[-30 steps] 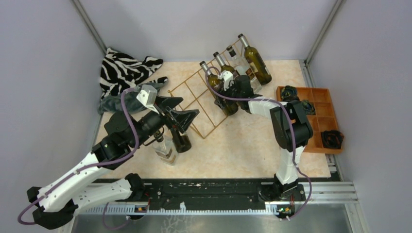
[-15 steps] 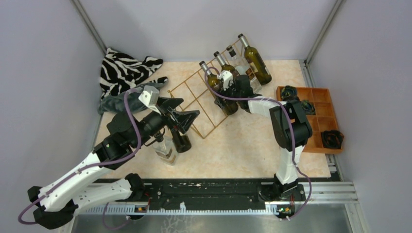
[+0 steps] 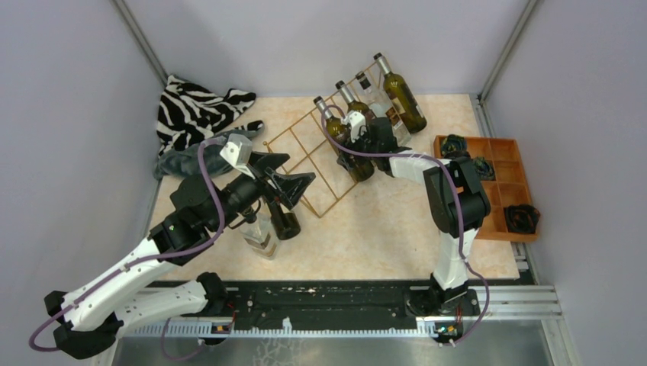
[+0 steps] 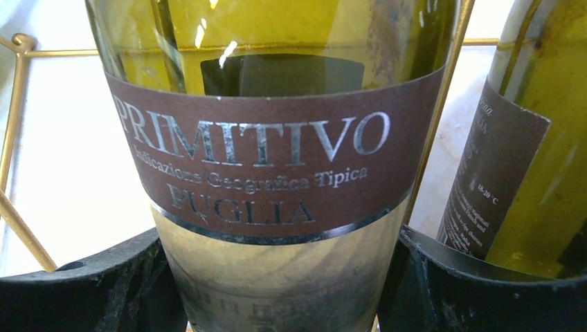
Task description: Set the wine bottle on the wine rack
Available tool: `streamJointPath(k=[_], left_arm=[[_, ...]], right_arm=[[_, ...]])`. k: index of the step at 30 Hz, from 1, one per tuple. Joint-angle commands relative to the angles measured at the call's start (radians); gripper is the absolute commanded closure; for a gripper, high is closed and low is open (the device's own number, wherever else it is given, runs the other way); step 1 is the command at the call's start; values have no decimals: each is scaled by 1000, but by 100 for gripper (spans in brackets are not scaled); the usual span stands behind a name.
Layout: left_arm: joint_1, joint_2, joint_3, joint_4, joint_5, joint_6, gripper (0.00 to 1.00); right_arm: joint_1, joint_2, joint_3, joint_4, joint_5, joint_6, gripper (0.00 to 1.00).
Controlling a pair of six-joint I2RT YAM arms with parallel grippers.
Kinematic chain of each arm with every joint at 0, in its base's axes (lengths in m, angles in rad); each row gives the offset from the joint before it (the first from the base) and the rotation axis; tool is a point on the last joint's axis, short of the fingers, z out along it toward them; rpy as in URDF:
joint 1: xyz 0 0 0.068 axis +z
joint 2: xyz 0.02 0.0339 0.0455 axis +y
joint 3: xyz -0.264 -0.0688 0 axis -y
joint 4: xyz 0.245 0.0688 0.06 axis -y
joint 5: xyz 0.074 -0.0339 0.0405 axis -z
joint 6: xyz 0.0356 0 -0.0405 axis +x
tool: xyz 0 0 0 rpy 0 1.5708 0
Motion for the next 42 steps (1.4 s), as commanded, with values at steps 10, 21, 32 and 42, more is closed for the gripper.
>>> streamJointPath(k=[10,21,32,42], left_arm=[[4,-7,-5,41,13,3,1],[4,-12,4,40,31,-5,1],[3,-1,61,14,78,4,1],[4,13,168,-117,92,-4,1]], right_arm=[[13,-72,70,3,-41,1,12],[13,-168,84,-43,-34,45,4],[13,-302,102,-133,-43,28,2],[-77,-532,86,-425,-385,-87,2]])
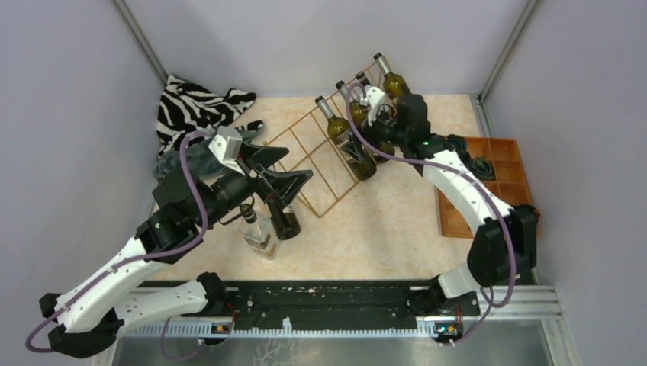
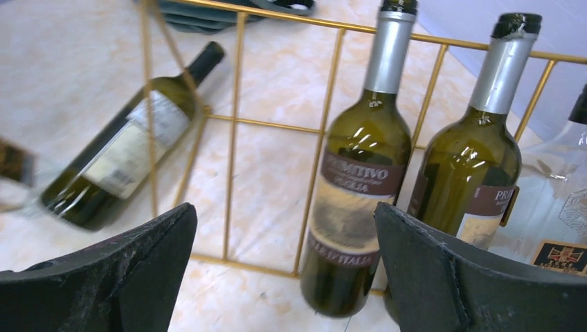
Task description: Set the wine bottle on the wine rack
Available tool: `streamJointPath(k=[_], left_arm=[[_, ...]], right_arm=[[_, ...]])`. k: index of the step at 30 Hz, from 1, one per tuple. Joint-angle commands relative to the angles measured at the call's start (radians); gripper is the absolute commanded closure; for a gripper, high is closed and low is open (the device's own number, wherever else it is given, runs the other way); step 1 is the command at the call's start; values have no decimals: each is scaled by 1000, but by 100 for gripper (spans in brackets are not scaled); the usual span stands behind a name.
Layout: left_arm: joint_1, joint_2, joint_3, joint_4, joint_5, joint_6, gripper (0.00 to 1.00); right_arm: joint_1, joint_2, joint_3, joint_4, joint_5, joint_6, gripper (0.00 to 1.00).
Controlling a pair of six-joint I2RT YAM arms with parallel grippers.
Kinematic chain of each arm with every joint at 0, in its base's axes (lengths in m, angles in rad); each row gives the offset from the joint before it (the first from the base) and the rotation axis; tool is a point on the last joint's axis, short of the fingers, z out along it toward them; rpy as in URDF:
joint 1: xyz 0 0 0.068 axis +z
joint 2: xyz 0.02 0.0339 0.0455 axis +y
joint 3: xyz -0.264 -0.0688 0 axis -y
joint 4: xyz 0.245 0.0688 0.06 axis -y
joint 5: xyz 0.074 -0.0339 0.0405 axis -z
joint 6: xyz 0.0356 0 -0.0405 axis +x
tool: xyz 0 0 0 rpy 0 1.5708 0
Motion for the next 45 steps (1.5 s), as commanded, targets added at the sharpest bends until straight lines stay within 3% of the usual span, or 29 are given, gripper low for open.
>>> streamJointPath(k=[1,4,10,21,31,45], left_arm=[[3,3,74,-108,10,-9,1],[4,24,141,-258,-20,-21,1],[4,105,340,-546,-49,-50,1],[3,161,480,-862,-95,-202,6],[3,205,545,-1141,-196,-330,9],[2,237,553,-1185,-239,-316,9]], right_arm=[[-82,-161,7,-161,-299,-80,1],[-146,-257,-66,-261,-422,-161,1],[-156,-421,-273,-376,-486,-313,1],[-240,-566,-491,-262,-493,-283,1],[-248,-578,-517,-252,-437,-295,1],[-248,-568,-524,-256,-401,-312,1]])
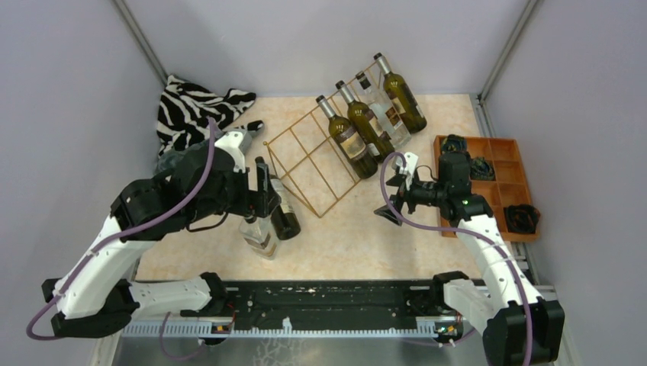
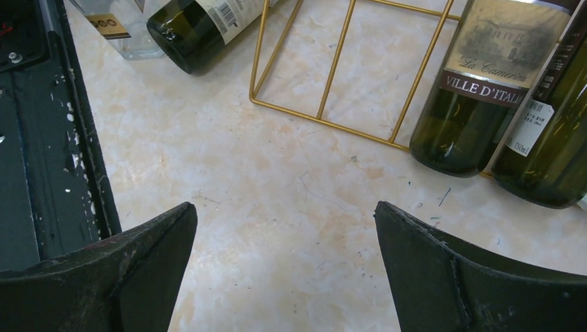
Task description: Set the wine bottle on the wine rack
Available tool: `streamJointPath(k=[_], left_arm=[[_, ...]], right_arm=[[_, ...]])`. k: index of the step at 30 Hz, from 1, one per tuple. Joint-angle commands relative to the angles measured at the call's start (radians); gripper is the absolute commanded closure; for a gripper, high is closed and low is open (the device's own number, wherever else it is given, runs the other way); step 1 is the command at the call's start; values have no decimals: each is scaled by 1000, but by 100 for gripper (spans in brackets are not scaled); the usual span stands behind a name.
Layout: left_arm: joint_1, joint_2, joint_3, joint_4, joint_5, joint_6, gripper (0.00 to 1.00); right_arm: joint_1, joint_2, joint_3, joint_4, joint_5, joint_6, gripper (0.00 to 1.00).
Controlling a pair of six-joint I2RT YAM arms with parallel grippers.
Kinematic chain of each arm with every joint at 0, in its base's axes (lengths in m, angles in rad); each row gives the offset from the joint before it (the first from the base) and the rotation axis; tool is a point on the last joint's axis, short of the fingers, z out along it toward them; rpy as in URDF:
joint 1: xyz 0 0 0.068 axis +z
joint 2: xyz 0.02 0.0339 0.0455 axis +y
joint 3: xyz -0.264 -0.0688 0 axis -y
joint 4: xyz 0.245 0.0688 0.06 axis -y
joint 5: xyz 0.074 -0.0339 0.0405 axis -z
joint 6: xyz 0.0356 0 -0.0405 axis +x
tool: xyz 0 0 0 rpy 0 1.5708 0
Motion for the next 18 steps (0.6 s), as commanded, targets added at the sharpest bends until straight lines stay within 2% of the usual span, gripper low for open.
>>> streamJointPath(k=[1,18], left_arm=[[2,7,29,-36,-27,3,9],[3,23,13,-82,-103,18,8]], right_arm=[[-6,-8,-4,44,1,-25,1],[-6,0,-7,39,10,-36,1]])
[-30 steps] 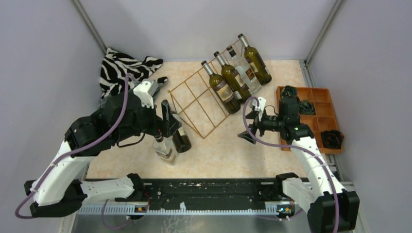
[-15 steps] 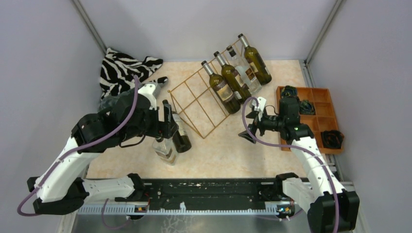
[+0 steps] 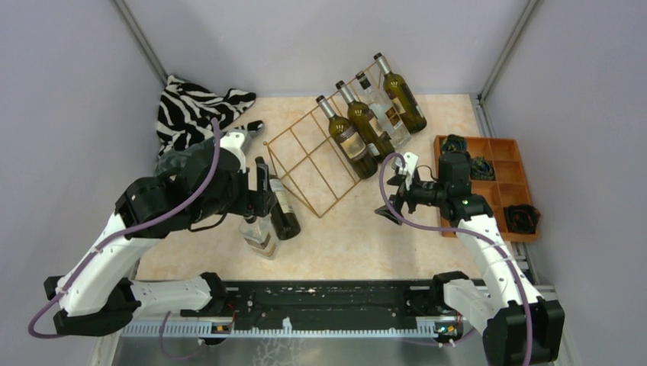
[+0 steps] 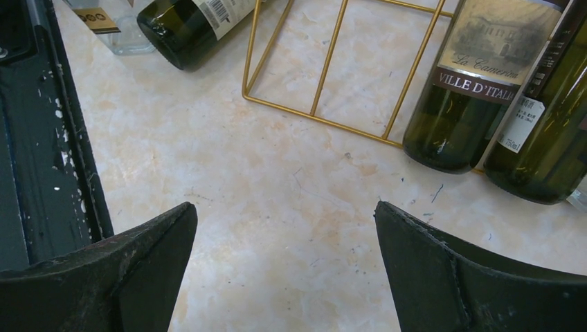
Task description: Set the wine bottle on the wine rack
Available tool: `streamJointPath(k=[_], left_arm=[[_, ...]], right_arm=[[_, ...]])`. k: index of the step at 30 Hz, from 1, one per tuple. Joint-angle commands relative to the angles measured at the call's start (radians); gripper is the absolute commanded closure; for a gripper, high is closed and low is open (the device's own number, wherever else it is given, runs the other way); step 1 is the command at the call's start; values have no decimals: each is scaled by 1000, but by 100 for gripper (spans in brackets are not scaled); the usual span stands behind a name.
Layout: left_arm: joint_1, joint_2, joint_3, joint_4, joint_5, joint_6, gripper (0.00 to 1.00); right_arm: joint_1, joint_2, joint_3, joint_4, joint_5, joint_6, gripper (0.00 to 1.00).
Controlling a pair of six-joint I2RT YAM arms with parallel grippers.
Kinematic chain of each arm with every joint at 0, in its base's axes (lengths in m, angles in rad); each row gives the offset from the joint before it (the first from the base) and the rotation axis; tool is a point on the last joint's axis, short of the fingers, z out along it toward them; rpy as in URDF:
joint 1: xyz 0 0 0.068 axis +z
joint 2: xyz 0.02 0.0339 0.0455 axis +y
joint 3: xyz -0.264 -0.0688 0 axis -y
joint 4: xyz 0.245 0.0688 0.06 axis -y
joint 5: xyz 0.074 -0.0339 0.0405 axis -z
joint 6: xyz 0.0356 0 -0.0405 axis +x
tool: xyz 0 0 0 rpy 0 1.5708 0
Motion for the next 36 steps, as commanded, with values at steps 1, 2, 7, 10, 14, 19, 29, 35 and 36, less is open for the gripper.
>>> streamJointPath(k=[1,2,7,10,14,19,29,35,36], left_arm=[[3,7,11,-38,-35,11,8],[4,8,9,-38,-37,11,8],[4,19,1,-50,-46,16,7],[3,24,-2,-53,-46,17,7],[4,27,-5,-54,-40,18,7],[4,32,-22,-43,-22,22,7],[4,48,-42,-39,-18,32,7],[3,54,-58,-50,-27,32,7],[4,58,-60,-53,-30,31,7]], right_arm=[[-6,1,-8,39,-9,-23,1],[-5,2,-8,39,-9,-23,1],[-6,6,-8,38,-9,-25,1],[-6,6,-9,37,-9,-25,1],[-6,9,-10,37,-9,-28,1],[-6,18,-7,31,-9,-31,1],[-5,22,-6,27,-8,-37,1],[-6,23,-4,21,-6,-41,1],[-6,24,-4,22,-6,-42,1]])
